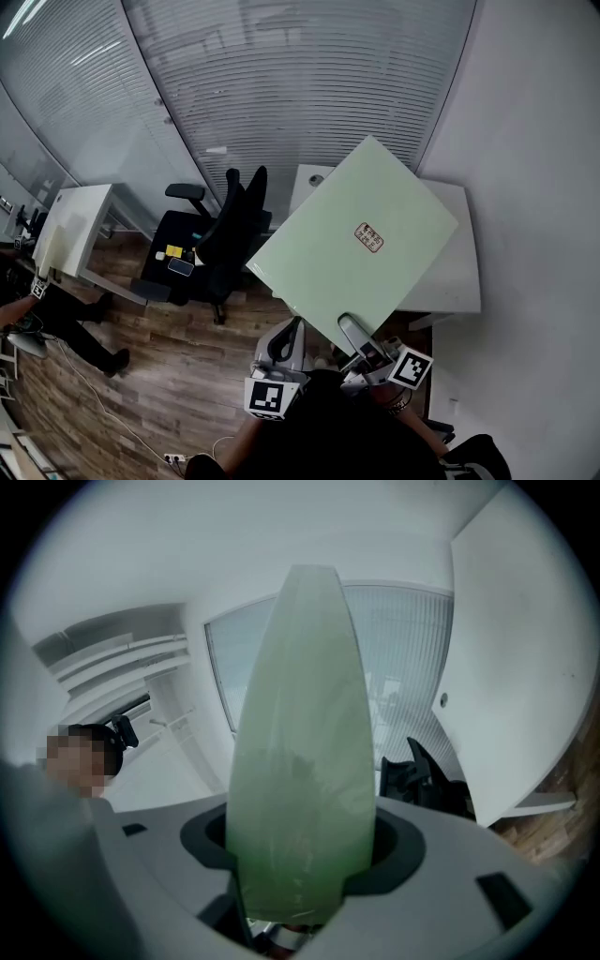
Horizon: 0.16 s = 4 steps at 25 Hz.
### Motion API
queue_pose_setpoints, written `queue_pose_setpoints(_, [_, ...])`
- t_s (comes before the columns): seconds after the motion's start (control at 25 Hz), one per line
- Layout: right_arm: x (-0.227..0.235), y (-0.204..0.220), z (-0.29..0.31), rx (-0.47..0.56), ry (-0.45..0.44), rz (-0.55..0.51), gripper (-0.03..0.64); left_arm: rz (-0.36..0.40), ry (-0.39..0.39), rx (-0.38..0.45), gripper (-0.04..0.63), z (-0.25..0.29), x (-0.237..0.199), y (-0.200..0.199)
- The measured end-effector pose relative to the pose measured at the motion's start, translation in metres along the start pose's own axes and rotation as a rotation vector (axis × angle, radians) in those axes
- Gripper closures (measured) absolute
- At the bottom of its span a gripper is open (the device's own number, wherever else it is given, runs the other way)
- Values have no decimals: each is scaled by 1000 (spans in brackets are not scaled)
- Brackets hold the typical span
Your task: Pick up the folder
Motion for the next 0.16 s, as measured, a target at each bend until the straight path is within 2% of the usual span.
queue_pose_setpoints(0.16, [-2, -8, -6, 14, 16, -4, 345, 3, 14, -1, 591, 5, 8, -2])
Point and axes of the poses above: the fingertips, and each gripper's own axes: z forward along the fingers, x to its right, y out of its underside, the point moved 3 cm from there along -z, backward along the fingers, and after that the axes turned 2 degrees about x, right-handed, at the moved point
